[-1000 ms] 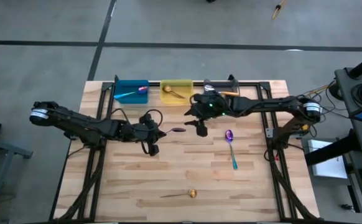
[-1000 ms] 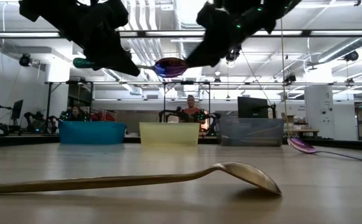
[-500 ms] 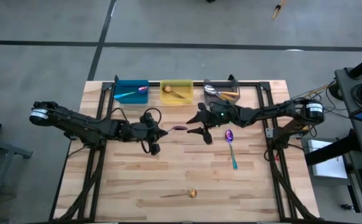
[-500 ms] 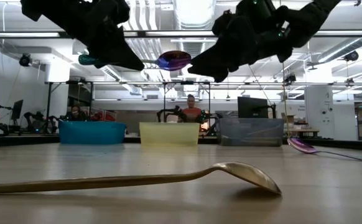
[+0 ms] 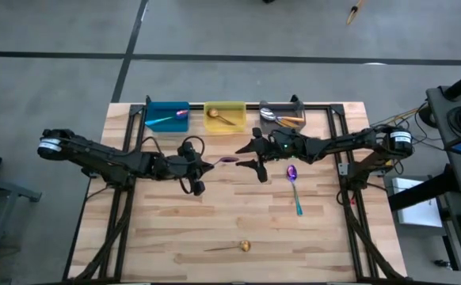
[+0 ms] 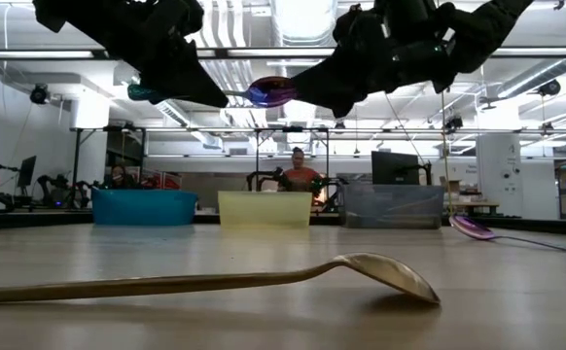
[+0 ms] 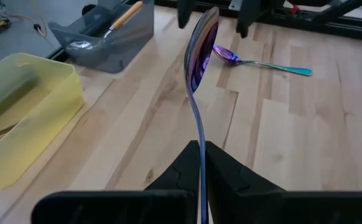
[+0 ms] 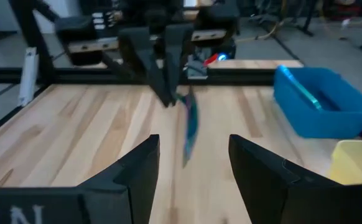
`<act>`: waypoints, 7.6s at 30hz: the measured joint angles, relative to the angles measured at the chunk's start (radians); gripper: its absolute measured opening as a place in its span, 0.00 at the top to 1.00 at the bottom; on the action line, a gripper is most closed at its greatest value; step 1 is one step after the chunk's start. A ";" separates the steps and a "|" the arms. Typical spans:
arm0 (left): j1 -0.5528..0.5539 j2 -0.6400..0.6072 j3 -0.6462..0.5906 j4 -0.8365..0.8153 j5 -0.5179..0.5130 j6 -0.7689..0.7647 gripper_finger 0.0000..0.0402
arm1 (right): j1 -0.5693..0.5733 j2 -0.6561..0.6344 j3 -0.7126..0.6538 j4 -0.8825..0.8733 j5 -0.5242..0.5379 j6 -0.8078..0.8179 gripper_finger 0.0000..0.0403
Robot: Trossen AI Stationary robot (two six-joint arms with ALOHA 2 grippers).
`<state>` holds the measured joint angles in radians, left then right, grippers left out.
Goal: Sort silverware by color (type)
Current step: Put the blue spoon into the blue bin
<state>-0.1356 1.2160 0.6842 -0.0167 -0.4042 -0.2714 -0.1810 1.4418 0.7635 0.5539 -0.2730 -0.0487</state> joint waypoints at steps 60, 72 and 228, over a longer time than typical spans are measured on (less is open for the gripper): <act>-0.002 0.000 0.000 0.026 -0.161 0.064 0.69 | 0.002 0.134 0.020 0.252 0.023 0.129 0.98; 0.012 0.007 -0.002 0.011 -0.316 0.166 0.55 | 0.002 0.115 0.177 -0.195 0.241 0.096 0.98; 0.204 0.082 0.006 0.195 0.232 0.057 0.82 | -0.030 0.092 0.325 -0.465 0.010 0.316 0.98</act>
<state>0.0681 1.2976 0.6907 0.1787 -0.1719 -0.2148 -0.2111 1.5333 1.0882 0.0893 -0.2633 0.2670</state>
